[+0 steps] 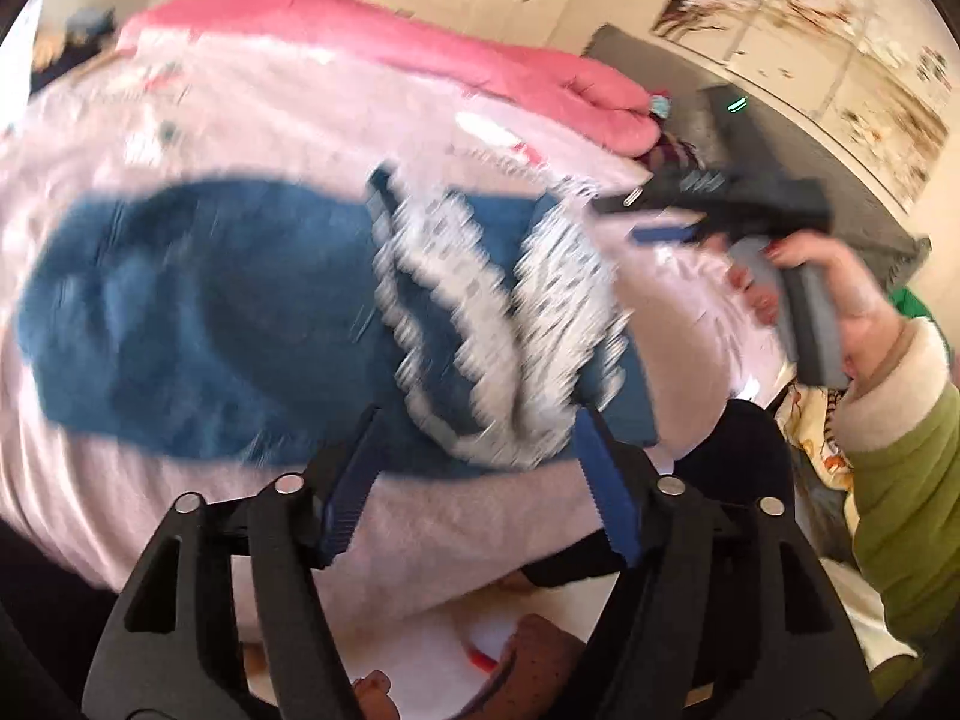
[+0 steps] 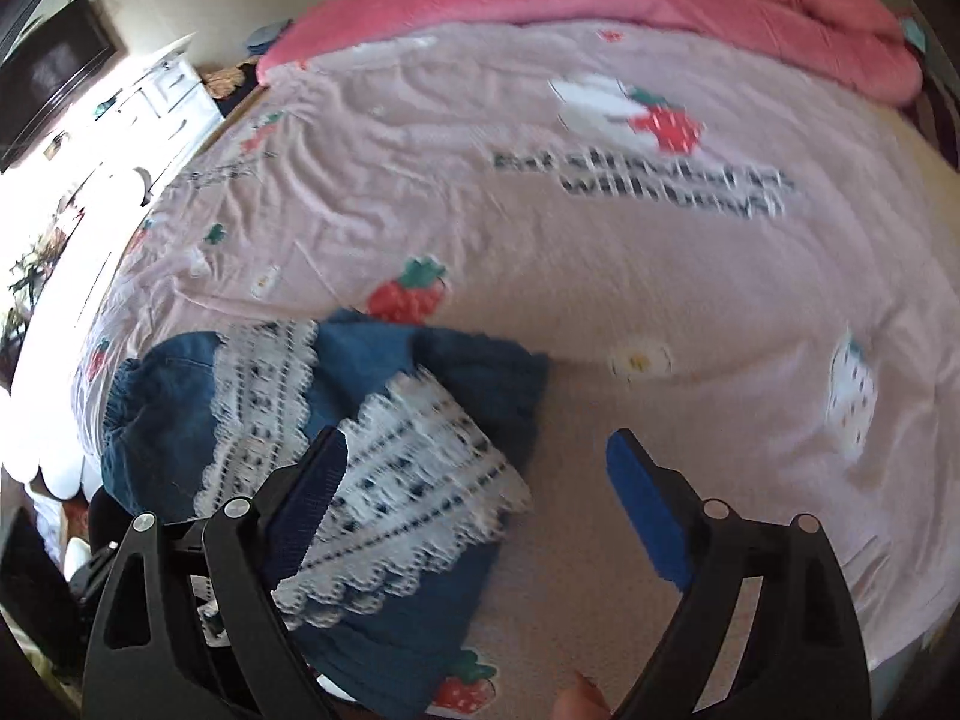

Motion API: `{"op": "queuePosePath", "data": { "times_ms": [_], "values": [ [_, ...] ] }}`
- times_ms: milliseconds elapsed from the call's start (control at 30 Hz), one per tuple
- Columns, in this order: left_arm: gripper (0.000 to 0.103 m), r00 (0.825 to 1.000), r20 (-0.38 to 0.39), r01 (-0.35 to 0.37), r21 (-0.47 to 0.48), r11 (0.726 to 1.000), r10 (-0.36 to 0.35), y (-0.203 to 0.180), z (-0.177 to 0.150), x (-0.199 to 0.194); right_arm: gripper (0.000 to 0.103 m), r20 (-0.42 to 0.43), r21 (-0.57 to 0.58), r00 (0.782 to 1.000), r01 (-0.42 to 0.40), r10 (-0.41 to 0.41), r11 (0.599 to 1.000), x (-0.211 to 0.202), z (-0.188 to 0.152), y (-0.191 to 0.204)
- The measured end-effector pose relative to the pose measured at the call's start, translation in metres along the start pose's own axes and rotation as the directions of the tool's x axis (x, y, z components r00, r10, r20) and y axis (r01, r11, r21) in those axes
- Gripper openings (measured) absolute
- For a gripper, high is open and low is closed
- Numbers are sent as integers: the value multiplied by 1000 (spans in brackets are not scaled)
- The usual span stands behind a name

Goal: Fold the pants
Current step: 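Grasp the folded leg edge with the left gripper while the right gripper holds the lace hem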

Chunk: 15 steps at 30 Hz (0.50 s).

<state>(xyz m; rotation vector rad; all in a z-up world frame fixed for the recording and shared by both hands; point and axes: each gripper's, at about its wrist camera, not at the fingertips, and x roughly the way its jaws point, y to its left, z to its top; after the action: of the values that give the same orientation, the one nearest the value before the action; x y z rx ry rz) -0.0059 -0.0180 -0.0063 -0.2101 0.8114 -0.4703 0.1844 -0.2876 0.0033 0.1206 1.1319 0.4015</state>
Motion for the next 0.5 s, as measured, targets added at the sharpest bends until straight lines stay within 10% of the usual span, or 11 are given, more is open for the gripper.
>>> {"op": "queuePosePath", "data": {
  "times_ms": [133, 233, 267, 400, 500],
  "values": [
    [60, 1000, 10, 11, 100, 995, -12, -31, 21, 9, 83, -32, 49, 998, -44, 46, 998, 13, -4, -9],
    [60, 999, -29, -14, 169, 985, 19, -49, 27, 35, 61, -64, 51, 994, -83, 86, 995, 21, -7, -10],
    [60, 999, -44, -16, 176, 984, 24, -51, 27, 42, 36, -69, 36, 992, -101, 103, 994, 22, -8, -8],
    [17, 992, -112, -47, 150, 988, 64, -44, 18, 63, 17, -29, -11, 990, -138, 137, 990, 9, -7, 6],
    [17, 992, -113, -43, 131, 991, 58, -36, 12, 58, 16, 36, -23, 976, -212, 213, 977, -8, 3, 23]
  ]
}}
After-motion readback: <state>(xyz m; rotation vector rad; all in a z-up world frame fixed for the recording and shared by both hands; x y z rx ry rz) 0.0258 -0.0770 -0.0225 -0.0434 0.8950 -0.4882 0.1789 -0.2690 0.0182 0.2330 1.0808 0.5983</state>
